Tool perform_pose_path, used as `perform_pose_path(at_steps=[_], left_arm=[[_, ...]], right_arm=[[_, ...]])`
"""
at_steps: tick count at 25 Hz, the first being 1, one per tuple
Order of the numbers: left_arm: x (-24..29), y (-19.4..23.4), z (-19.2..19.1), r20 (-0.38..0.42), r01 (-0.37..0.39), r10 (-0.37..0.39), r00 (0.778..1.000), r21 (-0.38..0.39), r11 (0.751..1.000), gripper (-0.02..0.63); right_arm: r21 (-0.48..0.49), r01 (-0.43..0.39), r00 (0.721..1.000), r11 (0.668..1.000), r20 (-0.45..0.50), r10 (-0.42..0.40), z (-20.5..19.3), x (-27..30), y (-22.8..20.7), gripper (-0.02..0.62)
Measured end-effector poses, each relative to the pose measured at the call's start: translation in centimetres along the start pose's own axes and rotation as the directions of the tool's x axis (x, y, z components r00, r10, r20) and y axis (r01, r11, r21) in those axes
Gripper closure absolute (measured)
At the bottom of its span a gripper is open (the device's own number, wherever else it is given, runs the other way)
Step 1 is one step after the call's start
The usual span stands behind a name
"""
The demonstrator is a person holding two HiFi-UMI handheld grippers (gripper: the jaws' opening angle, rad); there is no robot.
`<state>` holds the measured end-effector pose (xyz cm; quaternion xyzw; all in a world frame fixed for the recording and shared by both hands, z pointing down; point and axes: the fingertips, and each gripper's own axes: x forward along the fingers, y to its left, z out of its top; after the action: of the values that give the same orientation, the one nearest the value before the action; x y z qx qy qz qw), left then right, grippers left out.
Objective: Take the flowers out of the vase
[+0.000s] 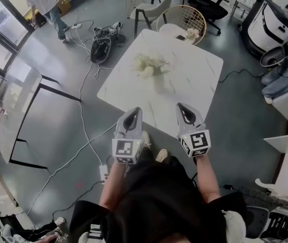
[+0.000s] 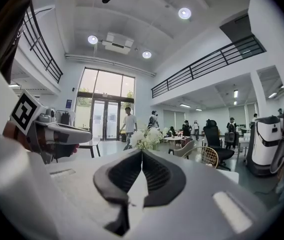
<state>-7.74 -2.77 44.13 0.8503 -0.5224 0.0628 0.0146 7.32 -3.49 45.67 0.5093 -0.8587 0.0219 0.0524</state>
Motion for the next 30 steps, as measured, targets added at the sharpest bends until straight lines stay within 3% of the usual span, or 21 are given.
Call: perform_pose_path(at_steps=[13,30], left_arm=[[4.1,3.9,-1.2,-0.047,-0.026,0.025,0.999,-0.015,1.0,0.598],[10.8,8.2,-4.5,-0.132,-0.006,-0.002,0.991,-0.054,0.999,0.598]], right_arm=[[-0.035,-0.032,0.999,0.999,-0.034,0.03,-0.9,6.6,-1.4,0.589],[-0.049,-0.07,0.994,0.996,-0.088,0.066,-4.3,14.7,-3.1,0.561]])
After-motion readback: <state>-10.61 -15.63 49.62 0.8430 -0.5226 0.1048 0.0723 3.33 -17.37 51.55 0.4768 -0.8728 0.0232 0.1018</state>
